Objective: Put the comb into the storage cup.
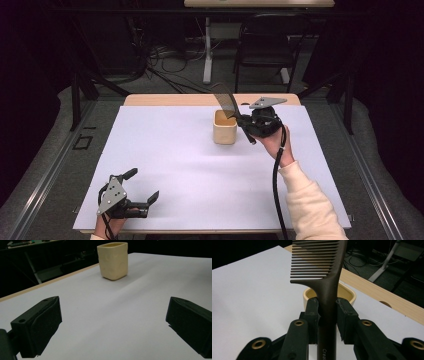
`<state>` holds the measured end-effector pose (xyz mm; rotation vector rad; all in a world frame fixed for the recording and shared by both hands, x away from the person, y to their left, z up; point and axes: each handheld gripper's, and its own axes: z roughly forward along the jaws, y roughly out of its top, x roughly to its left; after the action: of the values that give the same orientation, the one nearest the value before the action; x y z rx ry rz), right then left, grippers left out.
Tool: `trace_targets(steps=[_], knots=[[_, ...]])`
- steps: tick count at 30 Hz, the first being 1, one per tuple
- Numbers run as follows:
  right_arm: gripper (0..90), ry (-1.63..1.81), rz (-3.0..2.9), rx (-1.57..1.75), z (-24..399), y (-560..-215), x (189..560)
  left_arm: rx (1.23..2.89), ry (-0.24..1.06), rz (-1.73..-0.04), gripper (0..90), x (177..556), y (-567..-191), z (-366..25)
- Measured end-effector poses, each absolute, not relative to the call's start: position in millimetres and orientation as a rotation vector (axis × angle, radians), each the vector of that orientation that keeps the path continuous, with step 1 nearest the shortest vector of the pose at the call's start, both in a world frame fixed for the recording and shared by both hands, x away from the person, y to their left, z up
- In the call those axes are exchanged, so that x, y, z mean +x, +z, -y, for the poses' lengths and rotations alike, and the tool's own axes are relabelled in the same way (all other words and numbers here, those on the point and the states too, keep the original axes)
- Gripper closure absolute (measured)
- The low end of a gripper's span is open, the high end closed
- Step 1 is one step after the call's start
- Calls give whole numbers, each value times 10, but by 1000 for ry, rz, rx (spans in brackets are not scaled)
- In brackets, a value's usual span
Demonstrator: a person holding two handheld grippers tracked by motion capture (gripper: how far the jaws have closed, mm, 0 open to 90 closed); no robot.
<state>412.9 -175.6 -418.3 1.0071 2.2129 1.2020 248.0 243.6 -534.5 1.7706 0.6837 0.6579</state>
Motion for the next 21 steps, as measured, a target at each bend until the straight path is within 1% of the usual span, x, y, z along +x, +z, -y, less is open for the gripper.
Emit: trace_targets(steps=[21], knots=[[725,1216,-2171,1002,1675,-4109,4279,1766,654,-686,2,2483,-5348,-2435]])
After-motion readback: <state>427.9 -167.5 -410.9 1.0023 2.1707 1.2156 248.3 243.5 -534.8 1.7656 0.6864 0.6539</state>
